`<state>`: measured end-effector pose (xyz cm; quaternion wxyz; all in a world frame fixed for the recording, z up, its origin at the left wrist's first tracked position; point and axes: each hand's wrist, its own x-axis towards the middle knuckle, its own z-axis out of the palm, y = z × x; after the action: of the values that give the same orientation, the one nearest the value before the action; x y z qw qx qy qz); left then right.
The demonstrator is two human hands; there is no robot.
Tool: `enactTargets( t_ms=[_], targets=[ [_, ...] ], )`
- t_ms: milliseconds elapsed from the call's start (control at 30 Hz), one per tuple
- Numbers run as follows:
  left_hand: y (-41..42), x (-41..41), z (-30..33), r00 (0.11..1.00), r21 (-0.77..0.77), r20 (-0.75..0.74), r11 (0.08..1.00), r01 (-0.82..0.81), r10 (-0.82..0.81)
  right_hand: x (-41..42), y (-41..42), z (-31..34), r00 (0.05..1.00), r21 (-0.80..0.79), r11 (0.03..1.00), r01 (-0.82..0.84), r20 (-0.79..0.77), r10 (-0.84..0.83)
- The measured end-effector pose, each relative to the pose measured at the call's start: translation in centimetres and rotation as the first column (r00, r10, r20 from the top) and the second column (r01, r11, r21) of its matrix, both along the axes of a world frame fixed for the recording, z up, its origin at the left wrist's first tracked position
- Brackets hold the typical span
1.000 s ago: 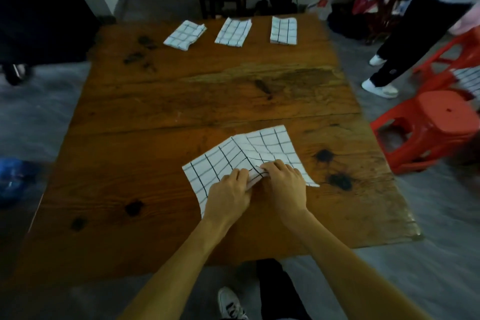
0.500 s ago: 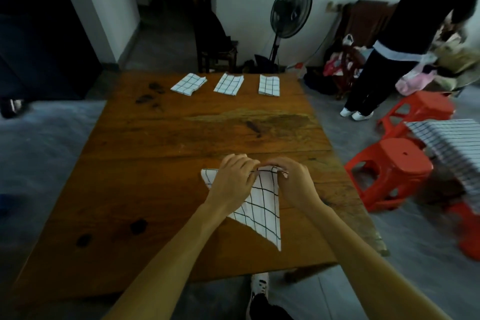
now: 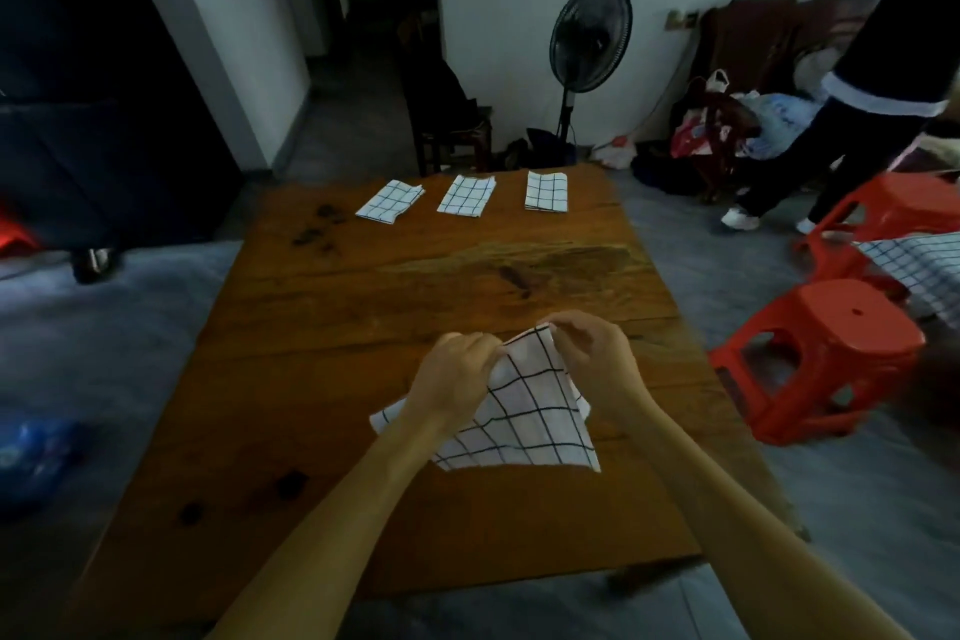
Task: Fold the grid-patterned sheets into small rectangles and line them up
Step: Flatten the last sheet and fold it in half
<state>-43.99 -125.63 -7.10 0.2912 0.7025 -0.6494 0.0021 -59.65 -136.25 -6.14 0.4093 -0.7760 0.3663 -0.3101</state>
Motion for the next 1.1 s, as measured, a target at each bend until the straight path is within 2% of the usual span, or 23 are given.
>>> enactTargets(
  t_ms=[67, 133, 200, 267, 467, 633, 733, 867, 1000, 1100],
  targets=[
    [-0.3, 0.1, 0.2, 0.999, 0.06, -0.027, 0.997, -0.037, 0.039, 0.1, -0.7, 0.3, 0.999, 0.139, 0.99, 0.015, 0.042, -0.021],
    [-0.8, 0.3, 0.0, 0.995, 0.088, -0.046, 0.993, -0.084, 0.088, 0.2, -1.1, 0.4, 0.995, 0.237, 0.971, -0.039, 0.094, 0.017],
    [-1.2, 0.3, 0.1, 0.993, 0.103, -0.053, 0.99, -0.1, 0.105, 0.3, -1.2, 0.4, 0.992, 0.173, 0.977, -0.123, 0.039, 0.118],
    [-1.4, 0.0, 0.4, 0.994, 0.089, -0.054, 0.992, -0.093, 0.098, 0.7, -1.4, 0.6, 0.99, 0.075, 0.987, -0.139, -0.022, 0.141],
    [-0.5, 0.3, 0.2, 0.991, 0.052, -0.065, 0.992, -0.114, 0.117, 1.1, -2.3, 1.6, 0.992, 0.054, 0.994, -0.09, 0.089, 0.085],
    [1.5, 0.6, -1.5, 0.932, 0.151, -0.263, 0.965, -0.216, 0.25, 0.9, -3.4, 3.0, 0.987, 0.067, 0.997, -0.043, 0.157, 0.032],
    [2.4, 0.8, -2.6, 0.918, 0.212, -0.258, 0.945, -0.249, 0.3, 1.1, -3.8, 3.3, 0.993, -0.018, 0.999, -0.043, 0.109, 0.045],
    [3.0, 1.8, -2.7, 0.89, 0.391, -0.215, 0.871, -0.298, 0.401, 1.1, -3.8, 3.9, 0.995, -0.111, 0.993, -0.03, 0.087, 0.04],
    [1.1, 0.4, 0.5, 0.918, 0.273, -0.251, 0.932, -0.237, 0.307, 2.0, -2.8, 3.8, 0.985, -0.259, 0.95, -0.172, -0.079, 0.156],
    [-1.0, -1.2, 2.6, 0.889, 0.186, -0.407, 0.972, -0.142, 0.208, 2.8, -1.9, 3.6, 0.965, -0.331, 0.906, -0.262, -0.098, 0.243]
  ],
)
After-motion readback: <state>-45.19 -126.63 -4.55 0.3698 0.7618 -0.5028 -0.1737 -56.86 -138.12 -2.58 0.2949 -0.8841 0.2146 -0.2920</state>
